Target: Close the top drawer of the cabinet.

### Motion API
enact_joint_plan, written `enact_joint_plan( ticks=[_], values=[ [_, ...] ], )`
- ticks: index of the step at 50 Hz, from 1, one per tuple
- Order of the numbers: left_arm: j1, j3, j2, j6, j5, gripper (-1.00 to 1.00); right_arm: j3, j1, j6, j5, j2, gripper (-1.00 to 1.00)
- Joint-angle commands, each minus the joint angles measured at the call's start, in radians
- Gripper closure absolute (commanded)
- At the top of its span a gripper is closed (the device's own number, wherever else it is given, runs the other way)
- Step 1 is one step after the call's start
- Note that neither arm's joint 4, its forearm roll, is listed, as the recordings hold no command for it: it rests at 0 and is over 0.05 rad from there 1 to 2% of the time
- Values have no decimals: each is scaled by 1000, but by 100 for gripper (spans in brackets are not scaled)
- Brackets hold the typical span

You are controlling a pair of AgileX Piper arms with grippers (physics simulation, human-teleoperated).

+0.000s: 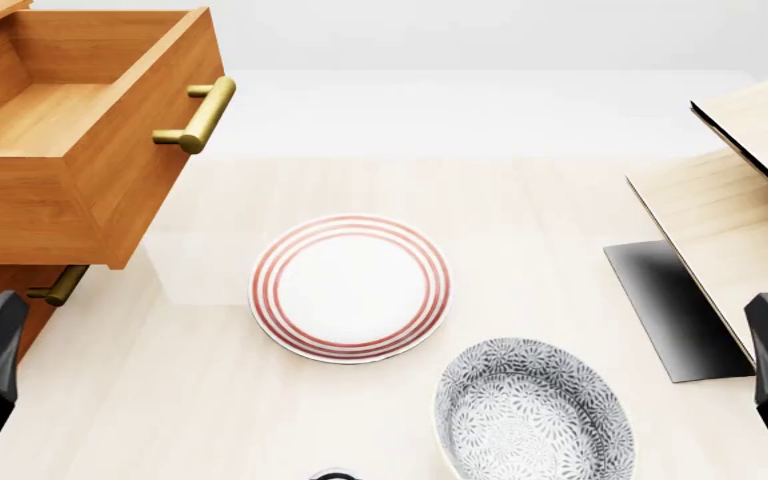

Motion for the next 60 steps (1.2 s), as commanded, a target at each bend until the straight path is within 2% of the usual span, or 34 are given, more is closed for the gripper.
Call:
enact_joint_plan(
  ticks=[1, 6, 18, 25, 42, 51, 53, 60],
  values=[
    [10, -5, -28, 25, 25, -100, -2, 3, 0, -3, 6, -100],
    [-10, -4, -29, 56, 19, -100, -2, 3, 0, -5, 7, -100],
    [17, -12, -30, 82, 3, -100, -1, 3, 0, -15, 17, -100],
    [0, -7, -30, 109, -8, -100, -2, 3, 0, -17, 20, -100],
    [-6, -6, -30, 129, -17, -100, -2, 3, 0, -17, 19, -100],
    [-30, -61, -30, 137, -9, -100, -2, 3, 1, -16, 18, -100],
    [-61, -78, -30, 165, -18, -100, -2, 3, 0, -16, 18, -100],
    [-129, -185, -30, 177, 53, -100, -2, 3, 1, -17, 19, -100]
  ],
)
